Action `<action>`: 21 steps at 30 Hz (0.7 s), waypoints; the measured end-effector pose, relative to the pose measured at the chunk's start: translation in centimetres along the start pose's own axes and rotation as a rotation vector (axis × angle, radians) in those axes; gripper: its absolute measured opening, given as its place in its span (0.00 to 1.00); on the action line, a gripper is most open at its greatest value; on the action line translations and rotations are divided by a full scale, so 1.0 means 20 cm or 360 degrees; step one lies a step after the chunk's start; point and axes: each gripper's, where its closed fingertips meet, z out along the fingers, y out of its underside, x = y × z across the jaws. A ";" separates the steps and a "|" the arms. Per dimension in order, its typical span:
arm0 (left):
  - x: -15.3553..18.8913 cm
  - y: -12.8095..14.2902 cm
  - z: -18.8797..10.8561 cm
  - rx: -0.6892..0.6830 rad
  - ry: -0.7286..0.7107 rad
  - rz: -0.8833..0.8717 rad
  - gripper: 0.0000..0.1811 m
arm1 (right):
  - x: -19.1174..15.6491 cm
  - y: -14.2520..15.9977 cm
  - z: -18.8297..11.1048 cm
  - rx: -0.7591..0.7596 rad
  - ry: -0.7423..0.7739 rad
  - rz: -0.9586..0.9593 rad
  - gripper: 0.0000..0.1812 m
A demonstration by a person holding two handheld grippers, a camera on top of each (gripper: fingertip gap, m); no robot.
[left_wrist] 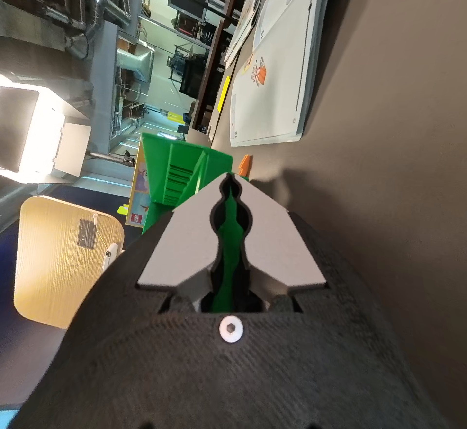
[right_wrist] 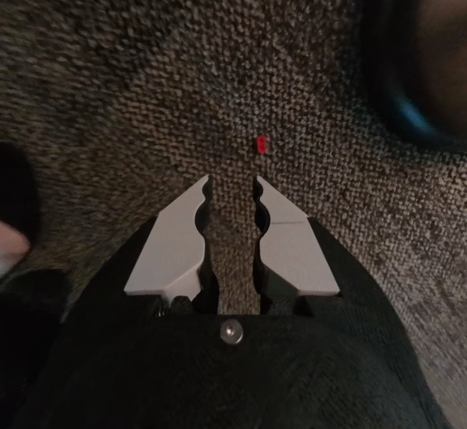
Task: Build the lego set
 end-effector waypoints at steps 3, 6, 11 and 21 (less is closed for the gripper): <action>-0.02 0.00 -0.01 0.0003 -0.0064 0.0020 0.00 | 0.08 -0.01 0.17 0.0050 0.0029 0.0014 0.17; -0.03 0.01 0.00 -0.0048 -0.0088 0.0016 0.00 | 0.13 -0.02 0.29 0.0050 0.0071 -0.0026 0.16; -0.04 0.01 -0.01 -0.0063 -0.0108 0.0016 0.00 | 0.13 -0.02 0.35 0.0076 0.0082 -0.0088 0.13; -0.04 0.01 -0.01 -0.0062 -0.0130 0.0019 0.00 | 0.11 -0.06 0.14 0.0102 0.0156 0.0038 0.03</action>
